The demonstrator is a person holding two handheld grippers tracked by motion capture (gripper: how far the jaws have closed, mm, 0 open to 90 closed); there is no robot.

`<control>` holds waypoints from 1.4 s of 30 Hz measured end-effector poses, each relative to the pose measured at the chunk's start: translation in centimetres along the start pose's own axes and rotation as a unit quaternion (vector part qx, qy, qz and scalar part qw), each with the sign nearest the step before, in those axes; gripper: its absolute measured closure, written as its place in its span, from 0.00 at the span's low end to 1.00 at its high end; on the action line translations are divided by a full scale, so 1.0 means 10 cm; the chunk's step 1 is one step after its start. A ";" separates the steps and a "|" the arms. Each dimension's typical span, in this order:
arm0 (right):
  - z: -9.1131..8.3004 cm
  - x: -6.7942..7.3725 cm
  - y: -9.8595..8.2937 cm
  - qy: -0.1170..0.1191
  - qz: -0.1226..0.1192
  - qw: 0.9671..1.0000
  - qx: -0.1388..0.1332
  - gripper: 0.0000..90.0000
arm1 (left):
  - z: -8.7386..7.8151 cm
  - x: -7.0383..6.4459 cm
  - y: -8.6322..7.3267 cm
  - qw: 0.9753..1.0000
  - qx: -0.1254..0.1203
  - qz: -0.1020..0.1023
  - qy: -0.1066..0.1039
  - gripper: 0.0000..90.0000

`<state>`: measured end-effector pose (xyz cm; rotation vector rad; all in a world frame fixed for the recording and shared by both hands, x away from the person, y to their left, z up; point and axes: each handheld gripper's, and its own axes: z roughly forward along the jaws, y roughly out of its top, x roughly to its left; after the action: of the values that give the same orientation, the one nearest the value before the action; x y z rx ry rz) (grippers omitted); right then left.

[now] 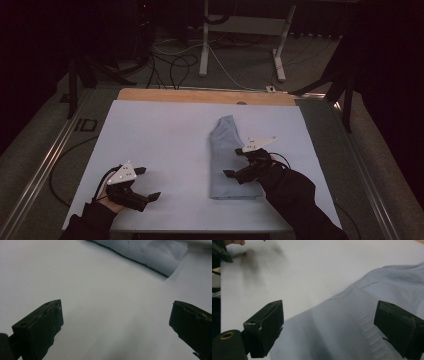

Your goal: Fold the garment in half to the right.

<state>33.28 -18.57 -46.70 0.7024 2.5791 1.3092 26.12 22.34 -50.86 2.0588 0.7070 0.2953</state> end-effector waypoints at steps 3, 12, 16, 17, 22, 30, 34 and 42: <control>-0.03 -0.03 0.01 -0.002 0.003 1.000 -0.007 0.10 | 0.00 -0.01 0.00 1.000 0.001 0.002 0.000 0.00; -0.17 -0.08 -0.02 -0.014 0.004 1.000 -0.023 0.10 | -0.01 0.00 0.00 1.000 -0.001 0.003 -0.001 0.00; -0.24 -0.11 -0.06 -0.024 0.002 0.999 -0.024 0.10 | -0.01 -0.01 0.00 1.000 0.000 0.005 0.000 0.00; -0.26 -0.12 -0.08 -0.023 0.003 0.999 -0.027 0.10 | -0.01 -0.01 0.00 1.000 0.000 0.004 0.000 0.00; -0.32 -0.12 -0.19 -0.031 0.001 0.999 -0.026 0.10 | -0.02 -0.01 0.01 1.000 0.000 0.005 0.002 0.00; -0.45 -0.17 -0.43 -0.047 0.023 0.998 -0.039 0.10 | -0.02 -0.01 0.00 1.000 -0.001 0.007 0.002 0.00; -0.51 -0.20 -0.57 -0.056 0.032 0.997 -0.036 0.10 | -0.02 -0.01 0.00 1.000 -0.003 0.007 0.000 0.00; -0.58 -0.24 -0.80 -0.077 0.042 0.996 -0.030 0.10 | -0.05 -0.01 -0.01 1.000 -0.006 0.015 -0.003 0.00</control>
<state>30.68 -27.89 -49.71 0.8721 2.4038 1.2941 25.84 22.65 -50.66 2.0593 0.6685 0.3090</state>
